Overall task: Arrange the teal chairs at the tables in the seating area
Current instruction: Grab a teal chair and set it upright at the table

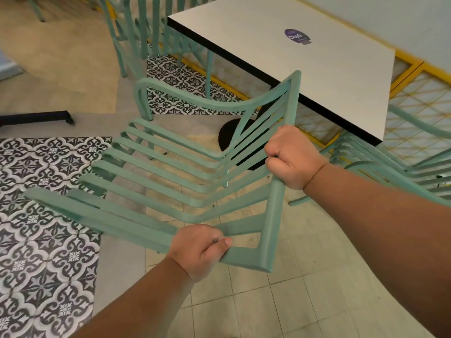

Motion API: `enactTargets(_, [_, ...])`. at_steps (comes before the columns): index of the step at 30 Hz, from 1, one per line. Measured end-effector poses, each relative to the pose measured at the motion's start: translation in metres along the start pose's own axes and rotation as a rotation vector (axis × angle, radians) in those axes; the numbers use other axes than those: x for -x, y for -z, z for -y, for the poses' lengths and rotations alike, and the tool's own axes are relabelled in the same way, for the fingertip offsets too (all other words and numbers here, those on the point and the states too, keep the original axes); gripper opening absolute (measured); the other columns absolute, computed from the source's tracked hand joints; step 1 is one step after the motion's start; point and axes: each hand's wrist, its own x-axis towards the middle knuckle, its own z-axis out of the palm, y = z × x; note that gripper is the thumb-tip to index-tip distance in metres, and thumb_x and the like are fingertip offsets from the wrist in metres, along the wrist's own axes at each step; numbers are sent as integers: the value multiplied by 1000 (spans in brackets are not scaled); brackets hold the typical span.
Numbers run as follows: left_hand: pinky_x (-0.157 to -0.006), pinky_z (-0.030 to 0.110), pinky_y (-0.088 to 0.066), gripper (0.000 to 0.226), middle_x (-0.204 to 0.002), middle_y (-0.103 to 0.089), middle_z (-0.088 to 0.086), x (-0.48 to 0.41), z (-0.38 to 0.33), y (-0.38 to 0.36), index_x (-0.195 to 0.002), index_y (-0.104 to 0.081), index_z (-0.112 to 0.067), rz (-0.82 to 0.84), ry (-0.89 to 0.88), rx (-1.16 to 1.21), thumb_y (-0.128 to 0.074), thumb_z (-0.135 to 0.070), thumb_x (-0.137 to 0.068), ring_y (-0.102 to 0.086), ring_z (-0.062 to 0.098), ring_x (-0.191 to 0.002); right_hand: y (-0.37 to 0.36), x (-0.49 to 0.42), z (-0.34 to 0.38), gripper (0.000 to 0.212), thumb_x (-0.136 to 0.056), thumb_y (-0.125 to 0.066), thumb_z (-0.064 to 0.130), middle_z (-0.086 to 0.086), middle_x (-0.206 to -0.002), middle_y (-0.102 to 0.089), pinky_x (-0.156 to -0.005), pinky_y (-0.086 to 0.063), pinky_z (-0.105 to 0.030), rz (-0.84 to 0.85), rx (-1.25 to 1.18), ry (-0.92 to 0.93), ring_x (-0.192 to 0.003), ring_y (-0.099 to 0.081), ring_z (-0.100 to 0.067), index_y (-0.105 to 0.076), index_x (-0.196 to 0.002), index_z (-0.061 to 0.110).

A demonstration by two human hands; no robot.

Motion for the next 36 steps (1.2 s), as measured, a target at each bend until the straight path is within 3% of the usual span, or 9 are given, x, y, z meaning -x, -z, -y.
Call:
enactTargets(5, [-58,42,-45,48,-55,-45,-2,11,12,14,-55,-39,-23,63,-48,36,-34,-59,-85,-50,18,-57,1,20,22,33,-75,-39,30,-4,-43,-29,-55,-28,-36,24,49,-76,-43,-26,-27,-31,-48,12])
enactTargets(11, [-60,43,-47,53,-60,-58,4,21,27,27,-64,-59,-13,112,-78,60,-39,-58,-84,-56,21,-60,-1,40,47,31,-74,-38,32,-5,-45,-23,-57,-22,-34,-1,68,-188,-45,-23,-27,-22,-51,17])
enactTargets(15, [-58,46,-48,49,-59,-57,1,29,38,43,-64,-58,-16,121,-102,66,-40,-58,-84,-56,24,-59,-2,47,70,34,-74,-36,34,4,-45,-16,-59,-17,-33,-31,76,-255,-45,-18,-20,-17,-50,21])
enactTargets(20, [-51,31,-38,26,-56,-44,-18,33,56,67,-65,-46,-41,158,-153,87,-44,-54,-87,-45,2,-53,-6,49,103,38,-78,-35,36,6,-43,-18,-64,-18,-32,-47,116,-372,-44,-22,-17,-18,-47,21])
enactTargets(22, [-49,36,-39,30,-57,-41,-15,33,62,75,-66,-42,-39,158,-163,118,-44,-58,-89,-45,8,-52,-8,49,113,39,-78,-33,38,5,-43,-21,-66,-19,-33,-37,121,-419,-46,-25,-18,-21,-46,20])
enactTargets(25, [-50,33,-36,42,-57,-42,-17,34,69,86,-65,-42,-44,173,-182,157,-33,-75,-93,-44,2,-52,-12,47,124,39,-79,-31,39,6,-44,-25,-68,-21,-34,-33,121,-470,-49,-27,-17,-25,-46,20])
enactTargets(30, [-50,39,-40,51,-59,-46,-10,35,69,96,-66,-45,-34,218,-184,140,-30,-75,-93,-50,13,-54,-15,45,127,37,-78,-34,37,8,-45,-24,-69,-21,-33,-85,104,-472,-50,-29,-17,-24,-46,22])
enactTargets(33, [-59,48,-47,52,-62,-53,-2,36,62,101,-67,-55,-19,323,-107,63,-37,-62,-90,-55,19,-60,-14,46,126,36,-78,-34,36,8,-45,-25,-69,-21,-33,-86,80,-455,-50,-27,-15,-23,-46,23])
enactTargets(36, [-79,51,-51,64,-74,-62,1,39,29,118,-74,-65,-20,413,154,56,-43,-81,-76,-61,20,-77,-11,46,125,35,-78,-34,36,7,-46,-29,-69,-24,-34,-58,54,-449,-50,-31,-15,-27,-46,23])
